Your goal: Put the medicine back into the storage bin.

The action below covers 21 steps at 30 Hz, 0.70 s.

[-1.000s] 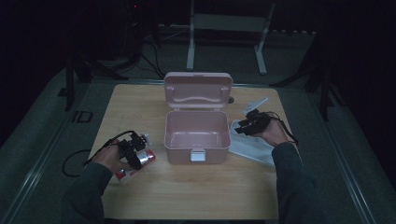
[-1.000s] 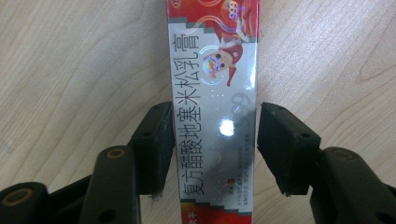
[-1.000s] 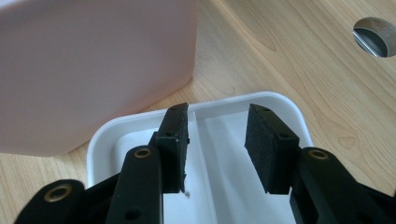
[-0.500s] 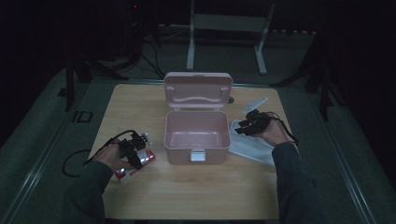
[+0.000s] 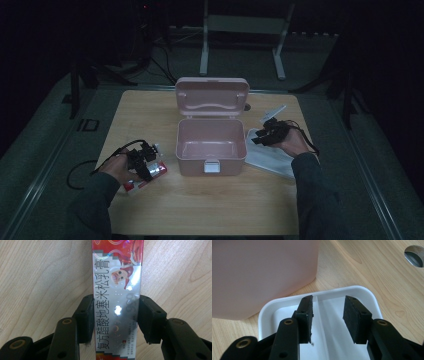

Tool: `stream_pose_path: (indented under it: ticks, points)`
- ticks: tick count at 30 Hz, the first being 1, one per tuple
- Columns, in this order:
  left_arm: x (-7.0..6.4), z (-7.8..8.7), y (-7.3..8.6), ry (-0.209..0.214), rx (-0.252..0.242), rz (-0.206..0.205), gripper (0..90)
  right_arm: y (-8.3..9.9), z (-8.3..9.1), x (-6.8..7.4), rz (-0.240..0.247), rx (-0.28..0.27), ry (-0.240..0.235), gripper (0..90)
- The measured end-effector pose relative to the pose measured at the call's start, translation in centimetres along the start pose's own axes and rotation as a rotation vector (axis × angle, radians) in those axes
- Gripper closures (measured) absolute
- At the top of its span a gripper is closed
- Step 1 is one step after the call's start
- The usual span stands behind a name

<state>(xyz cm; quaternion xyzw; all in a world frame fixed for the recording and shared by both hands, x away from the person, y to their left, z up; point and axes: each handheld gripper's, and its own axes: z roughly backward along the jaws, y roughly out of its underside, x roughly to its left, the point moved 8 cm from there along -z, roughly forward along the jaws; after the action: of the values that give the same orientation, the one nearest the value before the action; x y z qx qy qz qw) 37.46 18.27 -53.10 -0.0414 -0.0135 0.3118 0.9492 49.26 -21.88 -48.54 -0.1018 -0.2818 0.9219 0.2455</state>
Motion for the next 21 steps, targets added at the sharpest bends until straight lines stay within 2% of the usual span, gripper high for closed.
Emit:
stream_pose_path:
  ticks: [8,20,21]
  points:
    - [0.3,1.5,-0.1,-0.009,-0.036,0.001,50.7,0.0,0.0,0.0,0.000,0.001,-0.001,59.3]
    - [0.5,4.3,-0.6,-0.002,-0.068,-0.041,50.6,0.2,0.1,-0.1,0.000,0.005,-0.001,59.3]
    - [0.5,5.0,-0.8,0.000,-0.081,-0.049,50.6,0.2,0.1,-0.2,0.001,0.004,0.000,59.3]
